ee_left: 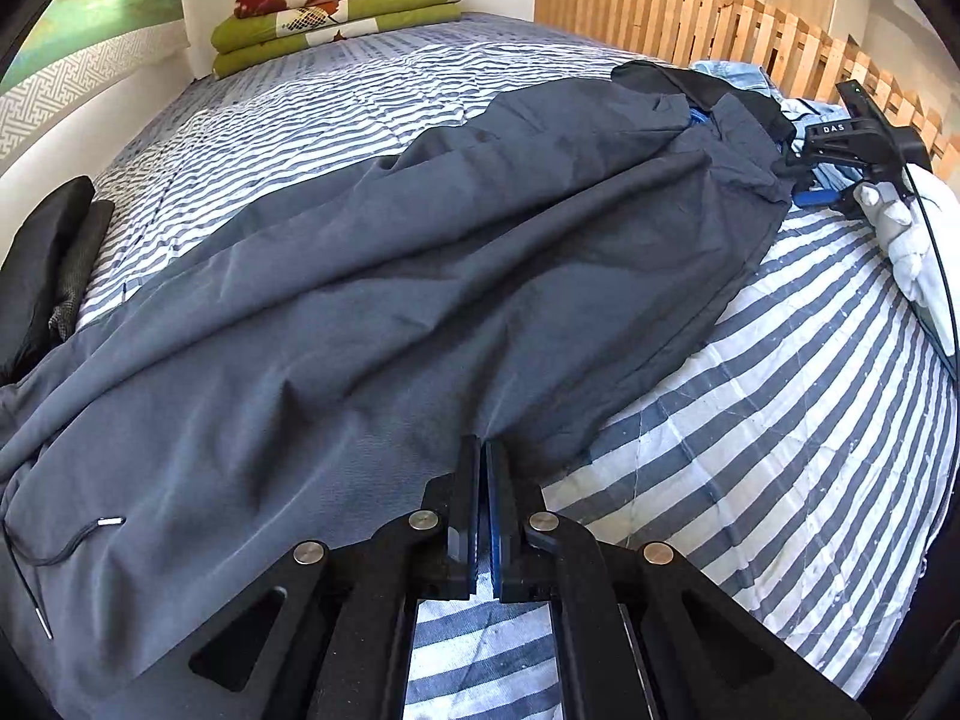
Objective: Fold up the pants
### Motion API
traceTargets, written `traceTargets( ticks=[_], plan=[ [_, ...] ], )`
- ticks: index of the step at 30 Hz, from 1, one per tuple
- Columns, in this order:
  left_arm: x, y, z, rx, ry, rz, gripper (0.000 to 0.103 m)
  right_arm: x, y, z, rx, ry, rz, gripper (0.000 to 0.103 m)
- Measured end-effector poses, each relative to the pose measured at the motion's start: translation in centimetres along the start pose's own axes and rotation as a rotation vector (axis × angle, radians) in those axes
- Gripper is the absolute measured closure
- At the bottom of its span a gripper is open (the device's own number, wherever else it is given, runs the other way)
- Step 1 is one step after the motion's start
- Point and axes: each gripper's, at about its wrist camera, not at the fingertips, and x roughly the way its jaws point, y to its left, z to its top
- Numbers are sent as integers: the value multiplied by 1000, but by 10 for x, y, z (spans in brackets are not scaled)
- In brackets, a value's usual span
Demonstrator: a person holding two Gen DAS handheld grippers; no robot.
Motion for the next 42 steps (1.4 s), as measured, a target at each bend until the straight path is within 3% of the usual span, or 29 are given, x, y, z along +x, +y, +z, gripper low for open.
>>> traceTargets(
  ticks=[2,3,4,5,10,16,22,27,28,31,32,34,36,39,42],
  plan=[
    [-1,0,0,0,-1,-1,102,7,1,2,16,-8,53,53],
    [-2,0,-1,0,-4,-2,102,10,3,1,19,0,71,66],
    [-4,0,-1,-1,-6,-8,102,12,6,0,21,15,80,89],
    [-7,0,-2,0,-9,-15,102,11,9,-2,18,28,86,92],
    [-30,-6,-13,5,-35,-59,102,-34,23,-17,-45,-73,19,95],
    [-58,-33,-42,61,-43,-124,102,-107,0,-55,-76,-168,-69,95],
    [-68,-71,-76,164,-7,-176,102,-134,-45,-103,-51,-143,-193,95],
    [-70,-82,-90,190,26,-210,100,-124,-73,-114,-51,-114,-230,95],
    [-76,-80,-91,181,17,-200,99,-119,-69,-113,-75,-106,-251,95],
    [-97,-63,-92,109,-21,-211,71,-113,-59,-110,-118,-93,-307,91],
    [-106,-53,-94,82,-42,-187,62,-114,-56,-110,-128,-103,-333,88],
    [-126,-21,-102,7,-77,-119,58,-121,-52,-109,-150,-134,-379,79],
    [-144,26,-113,-104,-96,-23,51,-130,-42,-110,-158,-182,-399,78],
    [-167,111,-142,-336,-79,162,42,-135,-16,-115,-229,-193,-302,77],
    [-188,197,-178,-560,-48,389,41,-123,27,-131,-360,-118,-130,77]
  ],
)
